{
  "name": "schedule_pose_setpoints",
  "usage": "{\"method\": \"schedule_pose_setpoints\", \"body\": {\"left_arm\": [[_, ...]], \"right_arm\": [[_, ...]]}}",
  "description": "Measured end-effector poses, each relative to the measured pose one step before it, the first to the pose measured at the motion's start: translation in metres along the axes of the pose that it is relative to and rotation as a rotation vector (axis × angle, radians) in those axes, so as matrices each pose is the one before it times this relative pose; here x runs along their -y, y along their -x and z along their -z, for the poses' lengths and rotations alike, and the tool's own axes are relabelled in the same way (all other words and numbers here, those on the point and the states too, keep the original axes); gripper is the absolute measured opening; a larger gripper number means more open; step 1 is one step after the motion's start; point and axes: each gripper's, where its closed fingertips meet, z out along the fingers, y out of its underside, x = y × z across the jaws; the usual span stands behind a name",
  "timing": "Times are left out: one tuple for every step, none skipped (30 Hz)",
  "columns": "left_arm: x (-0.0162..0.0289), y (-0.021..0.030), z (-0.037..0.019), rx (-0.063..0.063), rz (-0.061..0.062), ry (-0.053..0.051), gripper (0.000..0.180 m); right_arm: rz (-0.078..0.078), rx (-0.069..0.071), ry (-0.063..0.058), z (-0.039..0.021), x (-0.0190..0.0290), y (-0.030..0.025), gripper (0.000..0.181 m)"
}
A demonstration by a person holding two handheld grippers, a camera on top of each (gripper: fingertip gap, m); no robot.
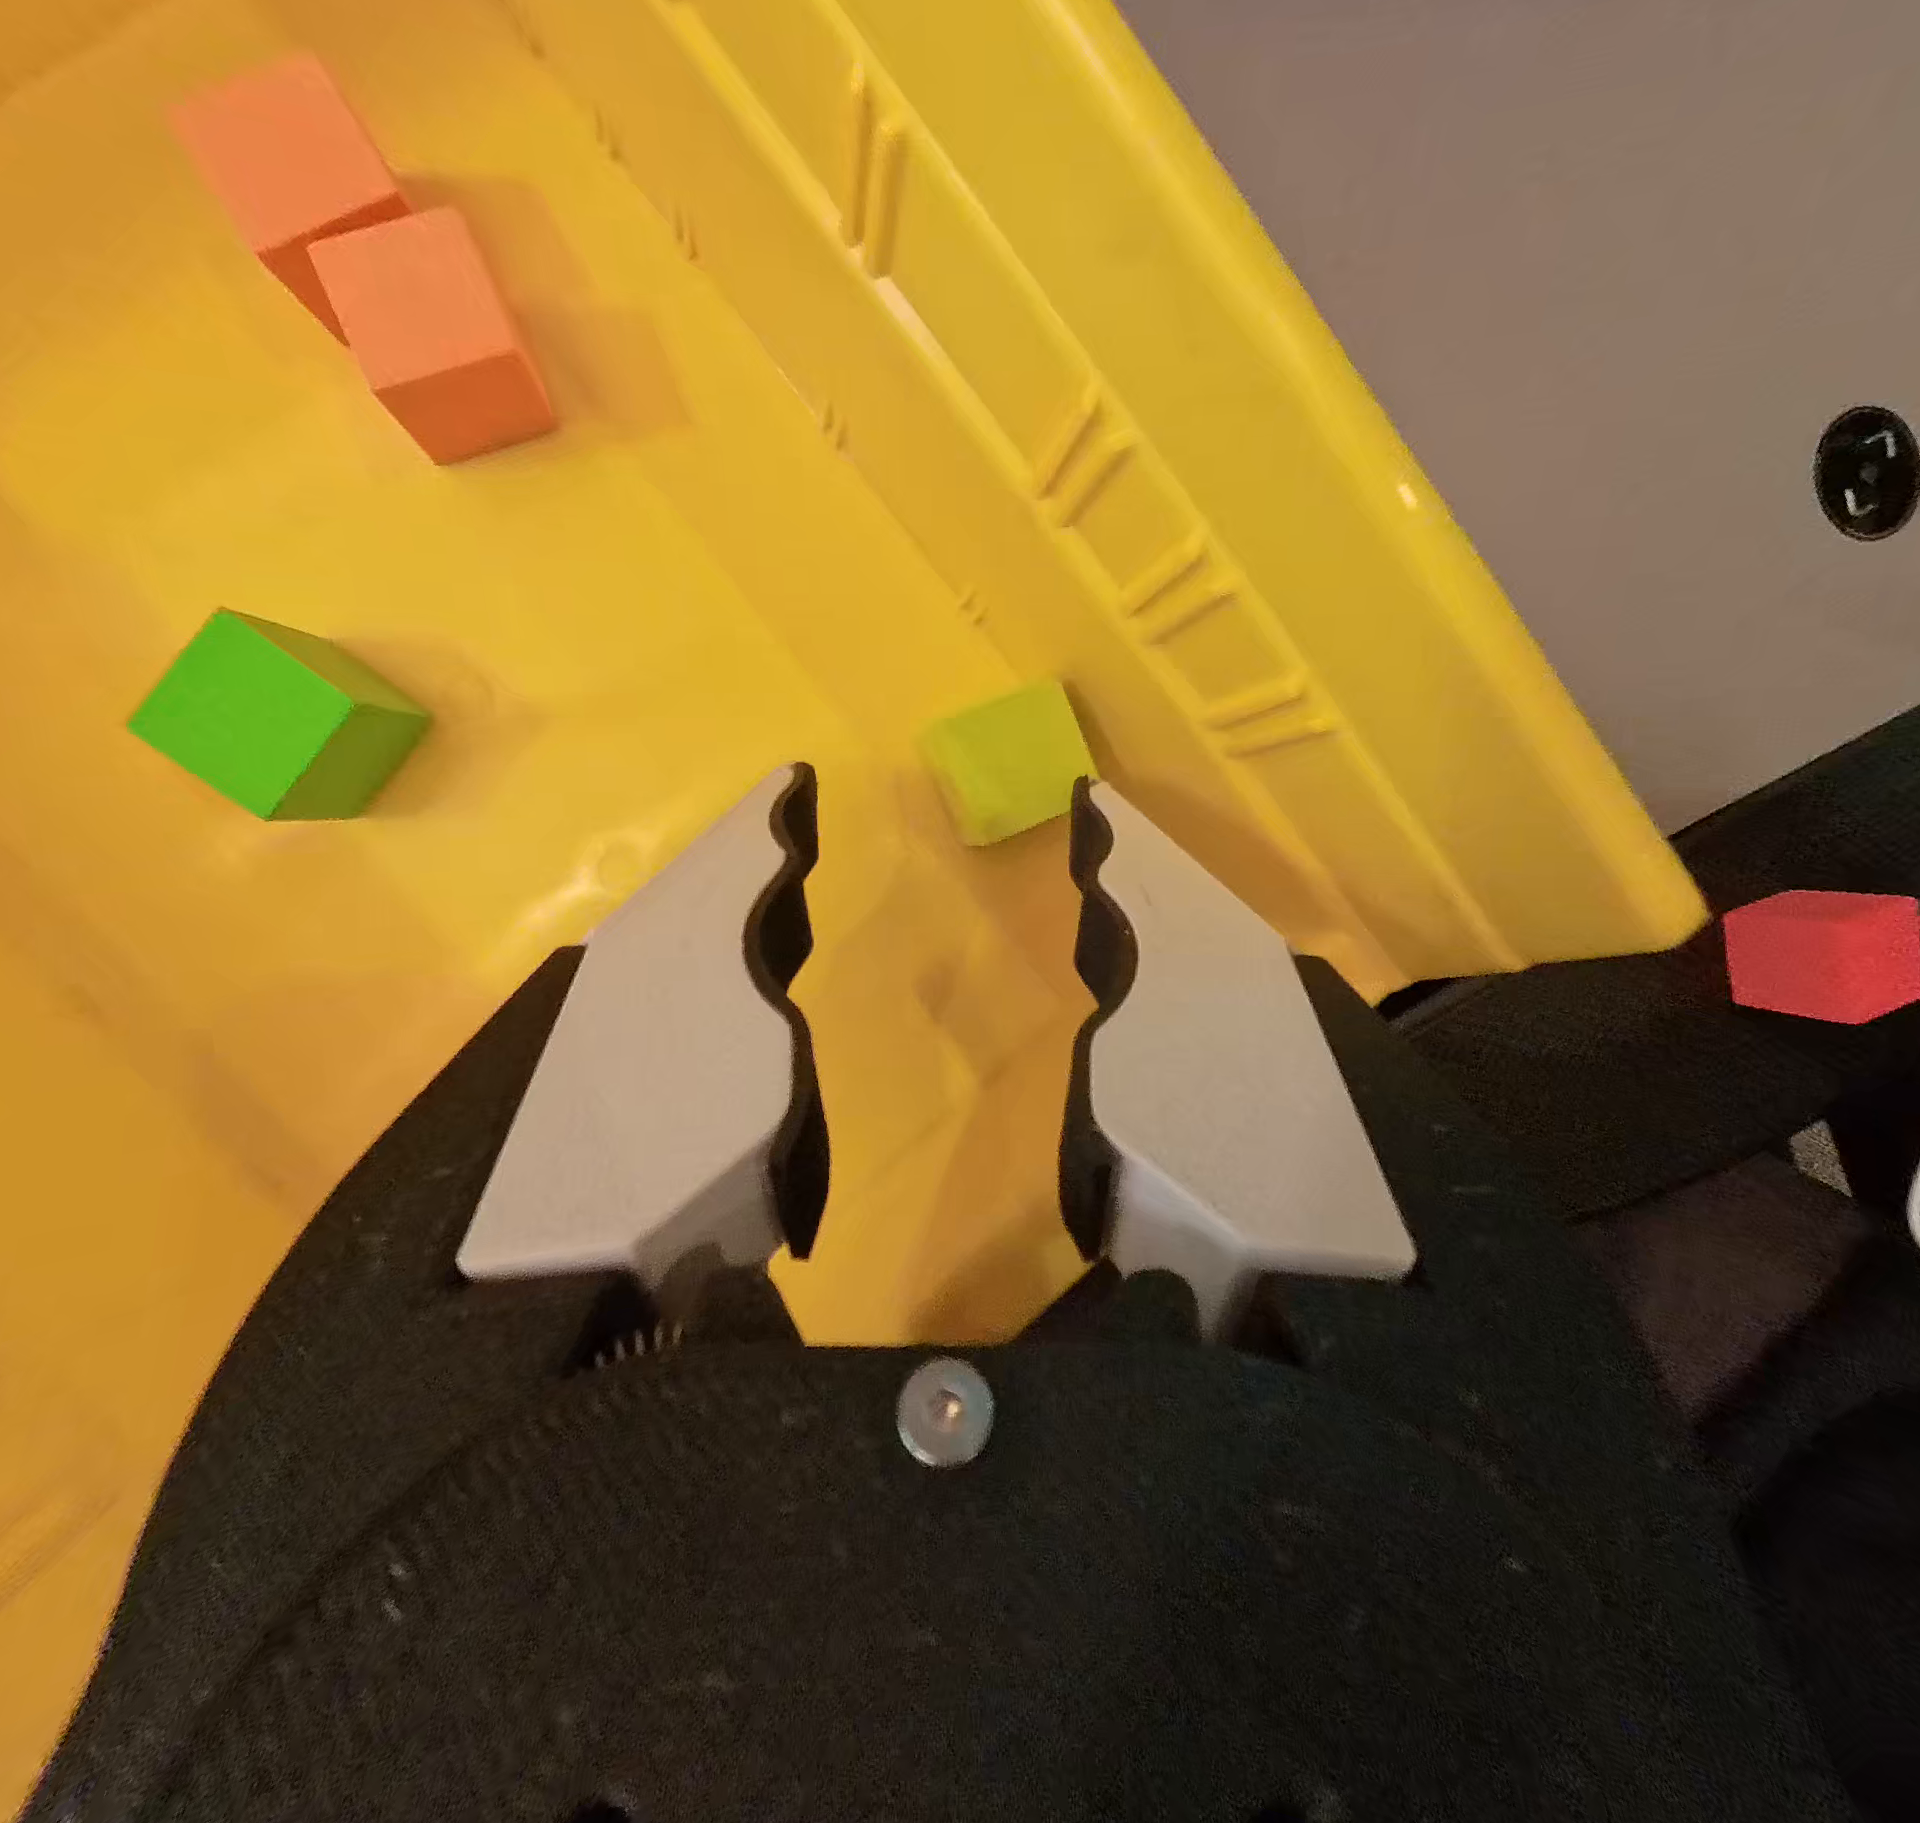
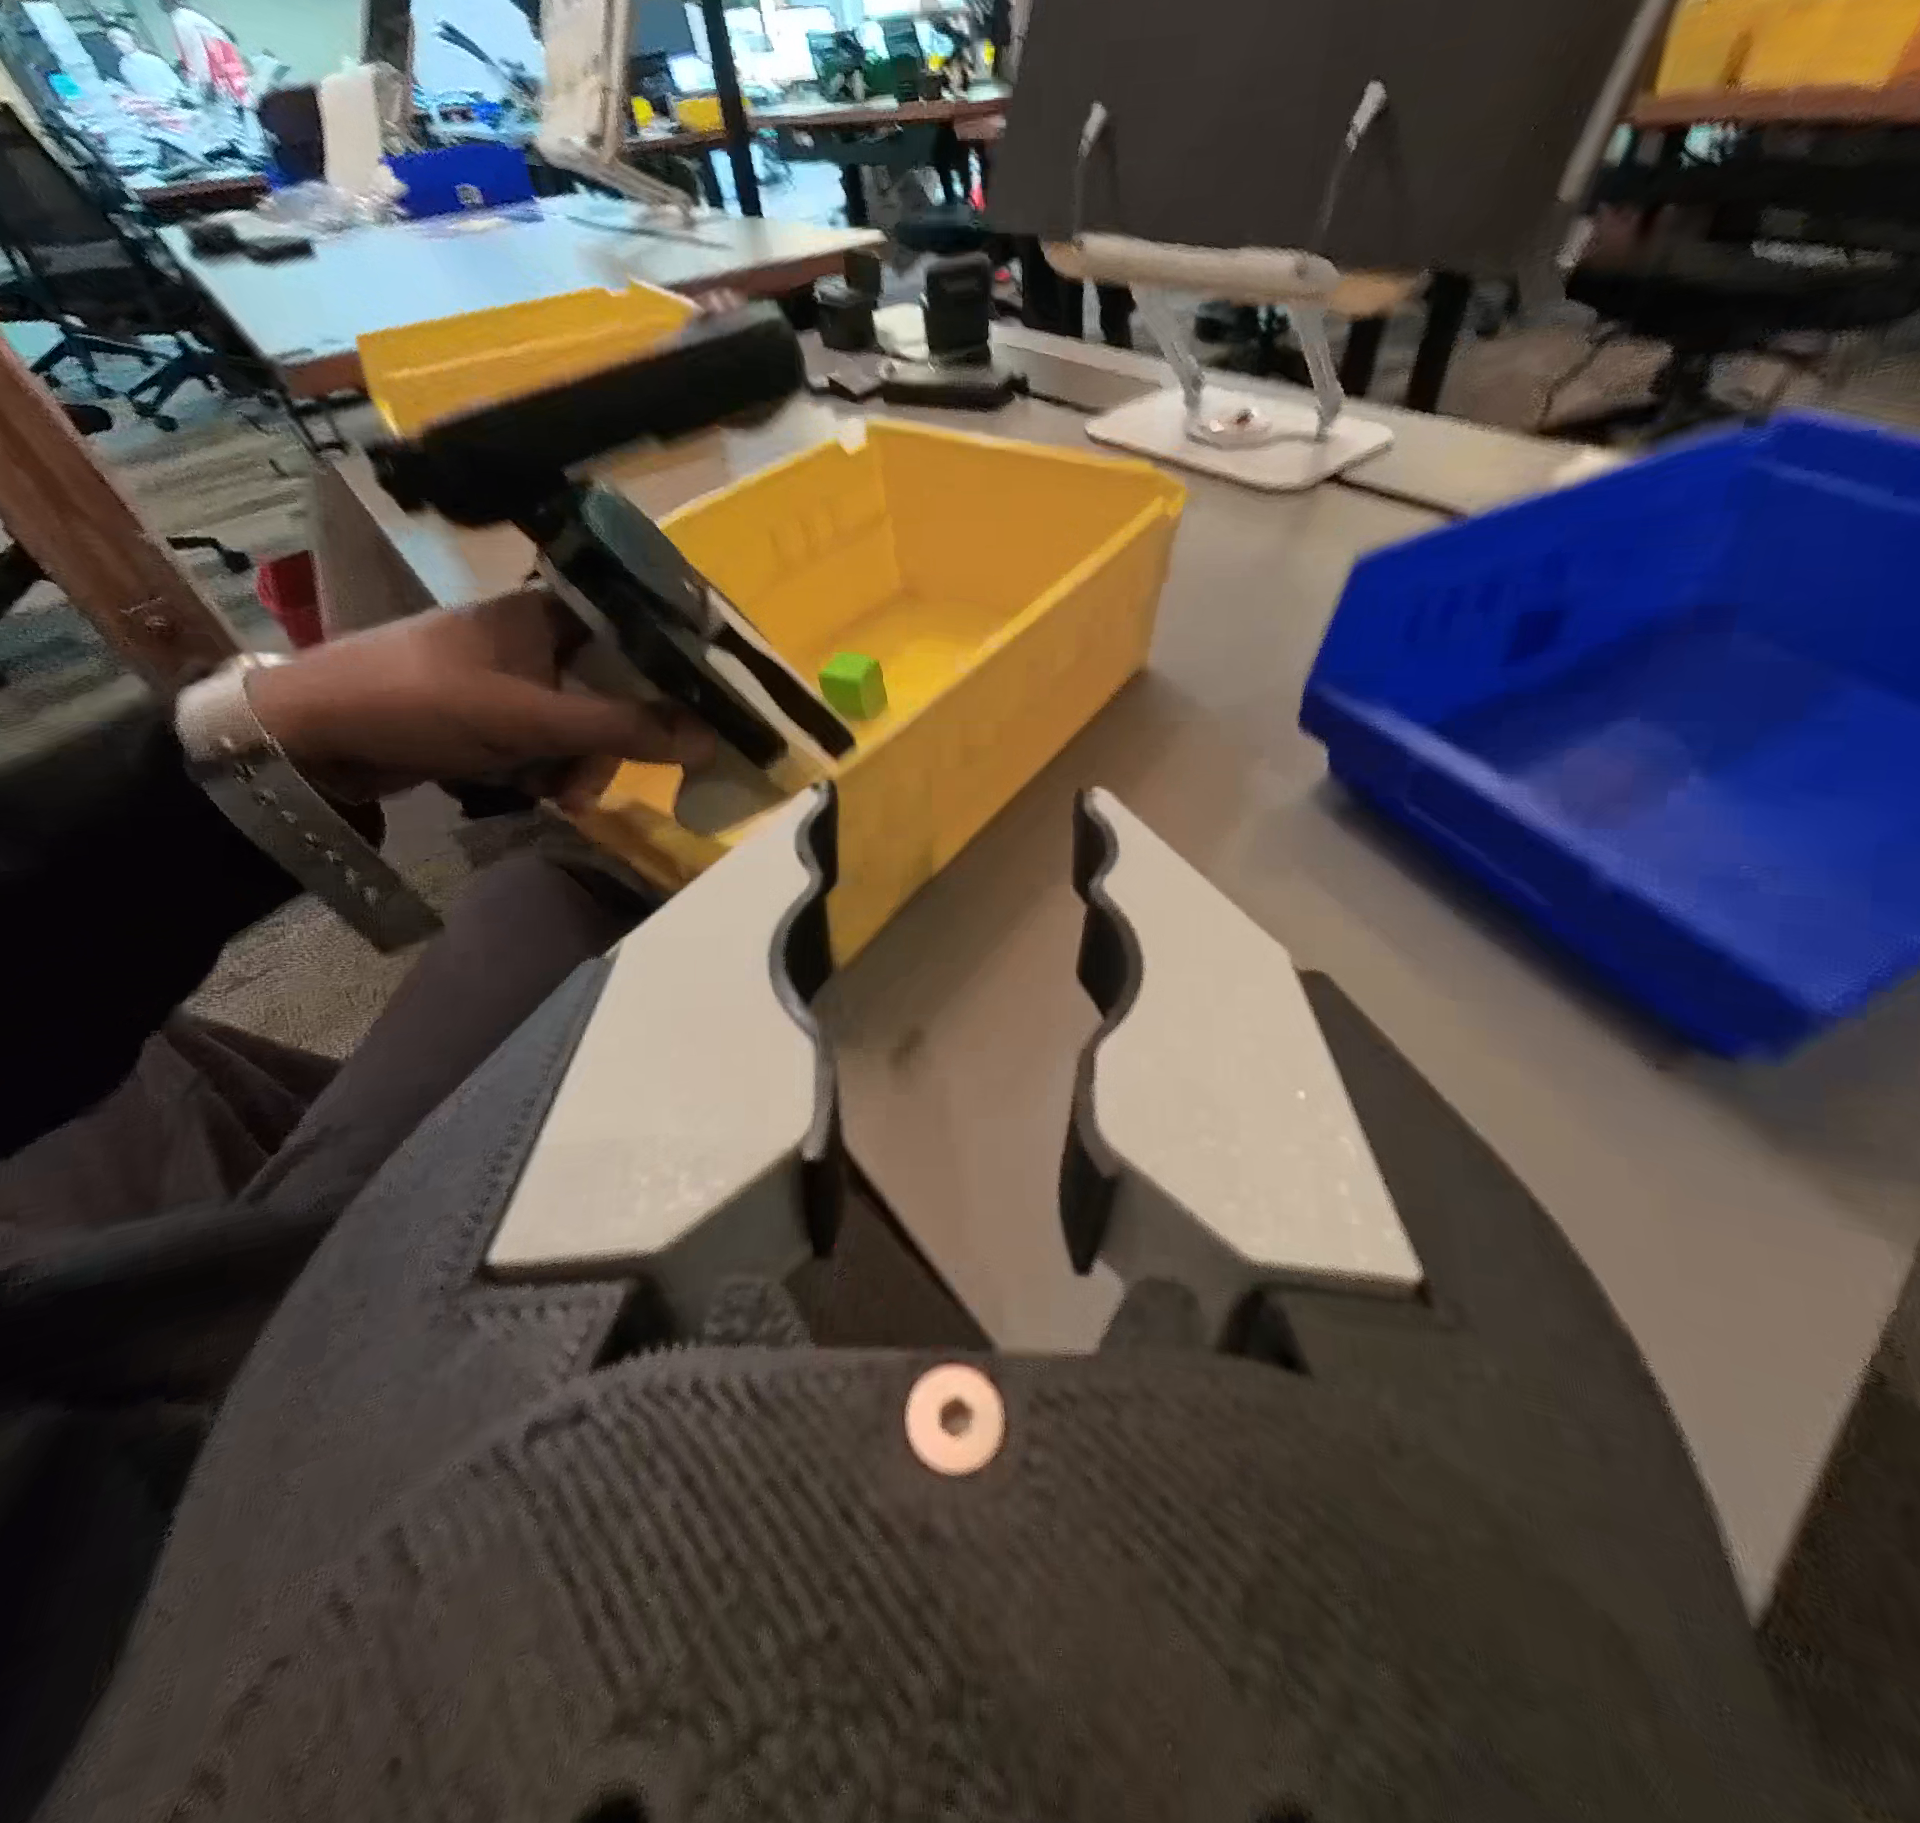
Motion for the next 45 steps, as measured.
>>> {"method": "schedule_pose_setpoints", "body": {"left_arm": [[-0.00041, 0.00298, 0.00010, 0.0074, -0.0092, 0.0027, 0.047], [-0.00065, 0.00041, 0.00005, -0.0062, -0.0052, 0.0015, 0.047], [-0.00039, -0.00056, 0.00011, -0.0118, 0.0003, -0.0020, 0.044], [-0.00043, 0.00058, 0.00049, -0.0050, 0.0010, -0.0060, 0.041], [-0.00074, 0.00201, 0.00140, 0.0056, -0.0011, -0.0075, 0.037], [-0.00062, 0.00354, 0.00275, 0.0170, -0.0005, -0.0121, 0.031], [0.00007, 0.00615, 0.00458, 0.0374, -0.0033, -0.0203, 0.020], [0.00080, 0.00705, 0.00568, 0.0444, -0.0103, -0.0268, 0.017], [0.00188, 0.00260, 0.00561, 0.0112, -0.0027, -0.0305, 0.018], [0.00287, -0.00283, 0.00475, -0.0301, 0.0142, -0.0297, 0.022], [0.00258, -0.00397, 0.00330, -0.0432, 0.0261, -0.0218, 0.035], [0.00053, -0.00070, 0.00112, -0.0221, 0.0233, -0.0048, 0.043], [-0.00218, 0.00287, -0.00137, 0.0032, 0.0136, 0.0139, 0.050], [-0.00465, 0.00396, -0.00396, 0.0119, 0.0062, 0.0320, 0.058], [-0.00552, 0.00193, -0.00566, 0.0050, -0.0026, 0.0394, 0.064], [-0.00423, 0.00009, -0.00614, 0.0010, -0.0081, 0.0326, 0.067], [0.00091, -0.00512, -0.00366, -0.0313, 0.0036, 0.0067, 0.073], [0.00391, -0.00349, -0.00109, -0.0195, 0.0009, -0.0111, 0.059], [0.00340, 0.00224, 0.00031, 0.0242, -0.0178, -0.0107, 0.036], [0.00164, 0.00407, 0.00123, 0.0389, -0.0250, -0.0040, 0.021], [-0.00002, 0.00287, 0.00228, 0.0249, -0.0105, 0.0017, 0.020], [0.00005, 0.00087, 0.00499, 0.0064, -0.0035, -0.0065, 0.004], [0.00377, 0.00047, 0.00888, 0.0029, 0.0029, -0.0420, 0.000], [0.00492, 0.00160, 0.01224, 0.0097, 0.0102, -0.0542, 0.000], [0.00476, 0.00187, 0.01347, 0.0116, 0.0063, -0.0503, 0.000], [0.00470, 0.00282, 0.01282, 0.0159, 0.0048, -0.0450, 0.000], [0.00431, 0.00299, 0.01041, 0.0135, 0.0064, -0.0376, 0.000], [0.00205, 0.00148, 0.00692, 0.0018, 0.0109, -0.0175, 0.000], [-0.00178, -0.00117, 0.00310, -0.0147, 0.0116, 0.0131, 0.002], [-0.00343, -0.00260, 0.00033, -0.0180, 0.0051, 0.0230, 0.008], [-0.00223, -0.00169, -0.00094, -0.0054, -0.0032, 0.0098, 0.011], [-0.00171, -0.00059, -0.00138, 0.0061, -0.0085, 0.0028, 0.011], [-0.00249, -0.00110, -0.00178, 0.0053, -0.0078, 0.0071, 0.012], [-0.00292, -0.00209, -0.00188, -0.0019, -0.0040, 0.0096, 0.014], [-0.00313, -0.00293, -0.00199, -0.0088, 0.0002, 0.0092, 0.016], [-0.00392, -0.00320, -0.00189, -0.0129, 0.0029, 0.0120, 0.018], [-0.00433, -0.00217, -0.00133, -0.0074, 0.0048, 0.0144, 0.021], [-0.00281, -0.00072, -0.00016, 0.0016, 0.0022, 0.0030, 0.022], [-0.00127, -0.00037, 0.00092, 0.0034, 0.0004, -0.0071, 0.022], [-0.00088, -0.00034, 0.00157, 0.0006, 0.0028, -0.0079, 0.022], [-0.00074, -0.00036, 0.00194, -0.0033, 0.0056, -0.0069, 0.022], [-0.00042, -0.00031, 0.00219, -0.0041, 0.0065, -0.0080, 0.022], [-0.00029, 0.00014, 0.00230, -0.0029, 0.0053, -0.0081, 0.022], [-0.00010, 0.00061, 0.00240, -0.0001, 0.0033, -0.0079, 0.022], [0.00016, 0.00070, 0.00232, 0.0006, 0.0021, -0.0081, 0.022]], "right_arm": [[0.0144, 0.0189, -0.0193, -0.00792, 0.01208, 0.00257, 0.044], [0.0087, 0.0204, -0.0211, -0.00753, 0.01180, 0.00237, 0.044], [0.0053, 0.0216, -0.0170, -0.00717, 0.01066, 0.00229, 0.044], [0.0057, 0.0200, -0.0112, -0.00671, 0.00920, 0.00197, 0.044], [0.0102, 0.0161, -0.0070, -0.00607, 0.00814, 0.00161, 0.044], [0.0171, 0.0116, -0.0020, -0.00557, 0.00713, 0.00118, 0.045], [0.0238, 0.0063, 0.0049, -0.00520, 0.00596, 0.00057, 0.045], [0.0289, 0.0003, 0.0091, -0.00463, 0.00480, 0.00006, 0.045], [0.0309, -0.0047, 0.0076, -0.00423, 0.00416, -0.00031, 0.045], [0.0285, -0.0064, 0.0038, -0.00384, 0.00372, -0.00020, 0.045], [0.0221, -0.0028, 0.0010, -0.00352, 0.00329, 0.00065, 0.045], [0.0141, 0.0044, -0.0009, -0.00339, 0.00293, 0.00200, 0.045], [0.0081, 0.0108, -0.0029, -0.00311, 0.00278, 0.00341, 0.045], [0.0064, 0.0132, -0.0035, -0.00287, 0.00254, 0.00404, 0.045], [0.0074, 0.0122, -0.0028, -0.00253, 0.00223, 0.00400, 0.045], [0.0089, 0.0101, -0.0022, -0.00247, 0.00200, 0.00327, 0.044], [0.0106, 0.0081, -0.0011, -0.00224, 0.00207, 0.00223, 0.044], [0.0142, 0.0045, 0.0015, -0.00232, 0.00204, 0.00057, 0.044], [0.0204, -0.0035, 0.0078, -0.00232, 0.00175, -0.00179, 0.045], [0.0239, -0.0135, 0.0170, -0.00268, 0.00110, -0.00465, 0.047], [0.0213, -0.0179, 0.0248, -0.00327, 0.00023, -0.00631, 0.051], [0.0164, -0.0113, 0.0293, -0.00451, -0.00037, -0.00612, 0.055], [0.0138, 0.0017, 0.0292, -0.00600, -0.00060, -0.00485, 0.055], [0.0128, 0.0132, 0.0249, -0.00797, -0.00048, -0.00337, 0.055], [0.0148, 0.0228, 0.0256, -0.01008, -0.00107, -0.00216, 0.054], [0.0191, 0.0283, 0.0323, -0.01249, -0.00263, -0.00140, 0.053], [0.0188, 0.0313, 0.0446, -0.01468, -0.00493, -0.00118, 0.053], [0.0170, 0.0395, 0.0575, -0.01624, -0.00656, 0.00014, 0.053], [0.0186, 0.0496, 0.0594, -0.01713, -0.00615, 0.00176, 0.053], [0.0201, 0.0503, 0.0559, -0.01740, -0.00488, 0.00167, 0.050], [0.0216, 0.0451, 0.0534, -0.01722, -0.00381, 0.00041, 0.048], [0.0251, 0.0402, 0.0537, -0.01675, -0.00312, -0.00073, 0.046], [0.0254, 0.0341, 0.0606, -0.01600, -0.00369, -0.00208, 0.045], [0.0213, 0.0318, 0.0724, -0.01524, -0.00493, -0.00286, 0.045], [0.0175, 0.0345, 0.0811, -0.01454, -0.00590, -0.00240, 0.046], [0.0157, 0.0343, 0.0827, -0.01368, -0.00575, -0.00214, 0.047], [0.0156, 0.0276, 0.0807, -0.01303, -0.00566, -0.00270, 0.049], [0.0166, 0.0182, 0.0769, -0.01221, -0.00500, -0.00364, 0.053], [0.0164, 0.0116, 0.0675, -0.01134, -0.00385, -0.00383, 0.057], [0.0170, 0.0144, 0.0562, -0.01042, -0.00264, -0.00253, 0.061], [0.0194, 0.0219, 0.0478, -0.00953, -0.00178, -0.00021, 0.066], [0.0215, 0.0201, 0.0418, -0.00847, -0.00126, 0.00062, 0.068], [0.0263, 0.0103, 0.0399, -0.00746, -0.00145, 0.00013, 0.068], [0.0315, -0.0008, 0.0407, -0.00655, -0.00205, -0.00056, 0.067], [0.0325, -0.0063, 0.0372, -0.00564, -0.00200, -0.00050, 0.062]]}}
